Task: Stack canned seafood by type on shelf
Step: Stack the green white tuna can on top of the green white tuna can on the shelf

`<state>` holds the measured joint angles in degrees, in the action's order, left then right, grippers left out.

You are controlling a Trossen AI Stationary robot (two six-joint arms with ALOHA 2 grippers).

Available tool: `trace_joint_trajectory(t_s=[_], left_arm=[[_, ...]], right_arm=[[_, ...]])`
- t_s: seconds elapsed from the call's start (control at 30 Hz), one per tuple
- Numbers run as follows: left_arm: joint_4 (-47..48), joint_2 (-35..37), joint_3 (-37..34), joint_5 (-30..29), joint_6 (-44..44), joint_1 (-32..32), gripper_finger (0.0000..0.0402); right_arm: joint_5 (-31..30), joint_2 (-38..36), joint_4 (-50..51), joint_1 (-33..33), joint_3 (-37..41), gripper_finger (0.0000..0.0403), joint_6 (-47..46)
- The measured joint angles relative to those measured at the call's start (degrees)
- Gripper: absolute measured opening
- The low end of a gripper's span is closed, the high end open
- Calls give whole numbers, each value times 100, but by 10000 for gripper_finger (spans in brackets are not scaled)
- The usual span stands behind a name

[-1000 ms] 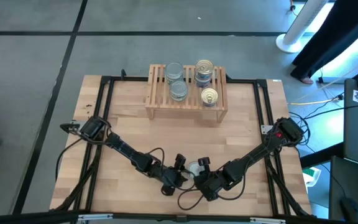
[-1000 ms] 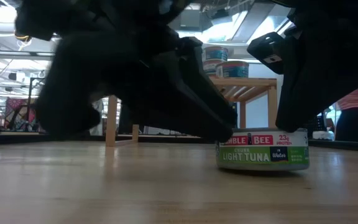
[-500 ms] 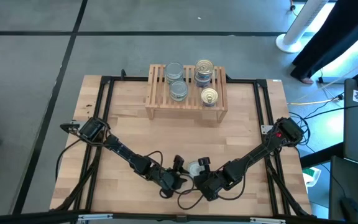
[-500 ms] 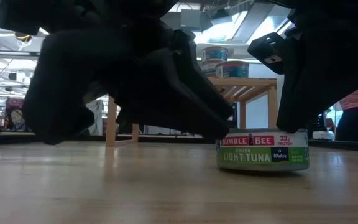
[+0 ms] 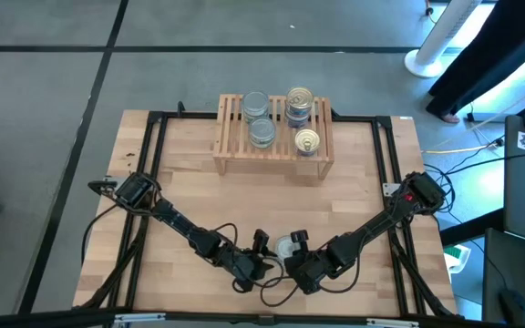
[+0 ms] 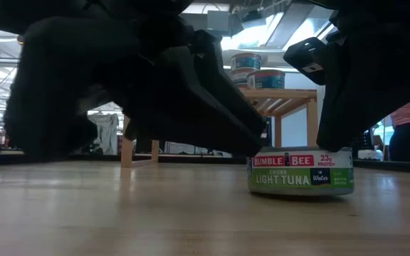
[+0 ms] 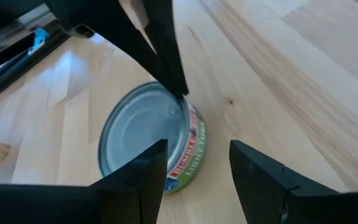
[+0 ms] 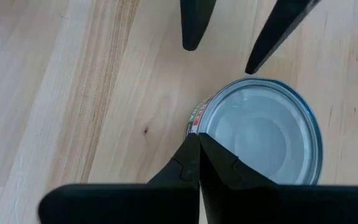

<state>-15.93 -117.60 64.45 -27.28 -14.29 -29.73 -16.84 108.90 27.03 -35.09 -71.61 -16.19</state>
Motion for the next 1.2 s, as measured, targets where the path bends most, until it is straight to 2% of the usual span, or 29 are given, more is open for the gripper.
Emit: trace_joint_trajectory(t_s=[0.1, 0.33, 0.47, 0.97, 1.2], left_arm=[[34, 0, 97, -2, 185, 25, 174], [21, 11, 365, -22, 289, 58, 237], [130, 11, 364, -23, 232, 46, 256], [514, -33, 358, -60, -720, 6, 260], [477, -363, 356, -182, -1011, 0, 260]], right_arm=[[0, 0, 0, 0, 0, 0, 0], [2, 0, 0, -2, 0, 0, 0], [2, 0, -2, 0, 0, 0, 0], [105, 0, -20, 0, 0, 0, -4], [113, 0, -45, 0, -2, 0, -4]])
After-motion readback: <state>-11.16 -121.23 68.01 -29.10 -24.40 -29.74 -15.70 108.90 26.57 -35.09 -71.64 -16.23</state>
